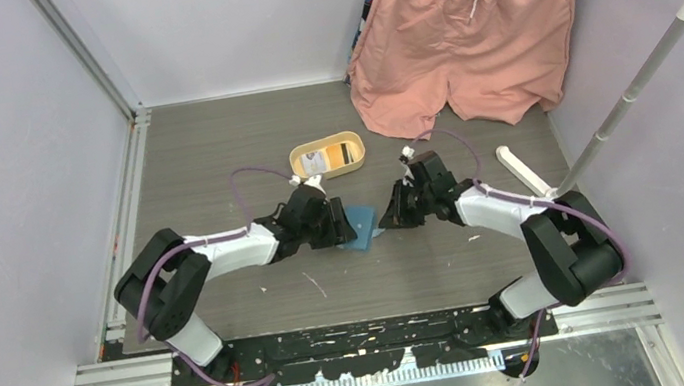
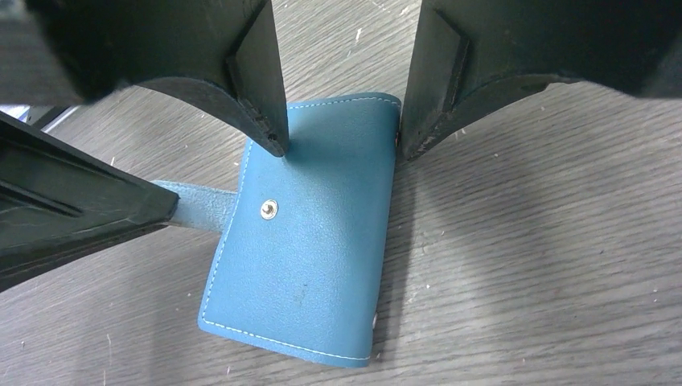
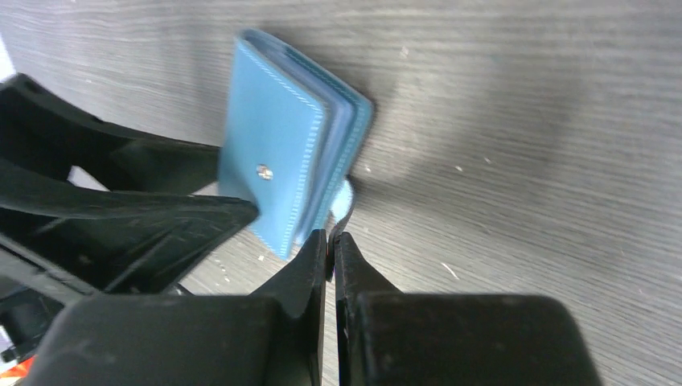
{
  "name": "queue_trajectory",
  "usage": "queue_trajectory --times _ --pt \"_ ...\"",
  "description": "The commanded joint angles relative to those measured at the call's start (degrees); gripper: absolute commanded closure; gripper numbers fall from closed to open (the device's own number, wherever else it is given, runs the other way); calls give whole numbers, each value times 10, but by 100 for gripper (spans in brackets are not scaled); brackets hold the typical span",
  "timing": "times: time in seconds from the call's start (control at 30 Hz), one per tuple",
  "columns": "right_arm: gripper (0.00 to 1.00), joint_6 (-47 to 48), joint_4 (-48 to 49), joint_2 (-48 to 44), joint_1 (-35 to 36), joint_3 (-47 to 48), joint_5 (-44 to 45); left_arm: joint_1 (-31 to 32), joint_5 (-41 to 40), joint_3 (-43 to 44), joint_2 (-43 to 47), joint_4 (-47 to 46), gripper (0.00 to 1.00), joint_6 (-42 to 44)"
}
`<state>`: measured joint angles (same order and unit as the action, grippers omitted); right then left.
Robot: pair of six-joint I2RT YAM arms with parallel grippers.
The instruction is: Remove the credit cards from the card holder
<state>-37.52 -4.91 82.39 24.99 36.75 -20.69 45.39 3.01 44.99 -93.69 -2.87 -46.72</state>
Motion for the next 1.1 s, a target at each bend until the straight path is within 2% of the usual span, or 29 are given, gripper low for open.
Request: queue_trajectory --times 0.0,0.33,0.7,0.9,1.07 --pt "99 5 -11 -14 -2 60 -19 5 -18 6 -30 15 45 -4" --pt "98 -13 6 72 21 130 -41 11 -14 14 -44 18 46 -8" --pt "95 -8 9 151 54 151 -40 11 -2 12 -53 4 46 -14" --pt "86 -12 11 166 56 153 -24 11 0 8 -52 6 47 -14" --pt "84 -25 24 171 55 144 -6 11 -4 0 -49 9 48 -14"
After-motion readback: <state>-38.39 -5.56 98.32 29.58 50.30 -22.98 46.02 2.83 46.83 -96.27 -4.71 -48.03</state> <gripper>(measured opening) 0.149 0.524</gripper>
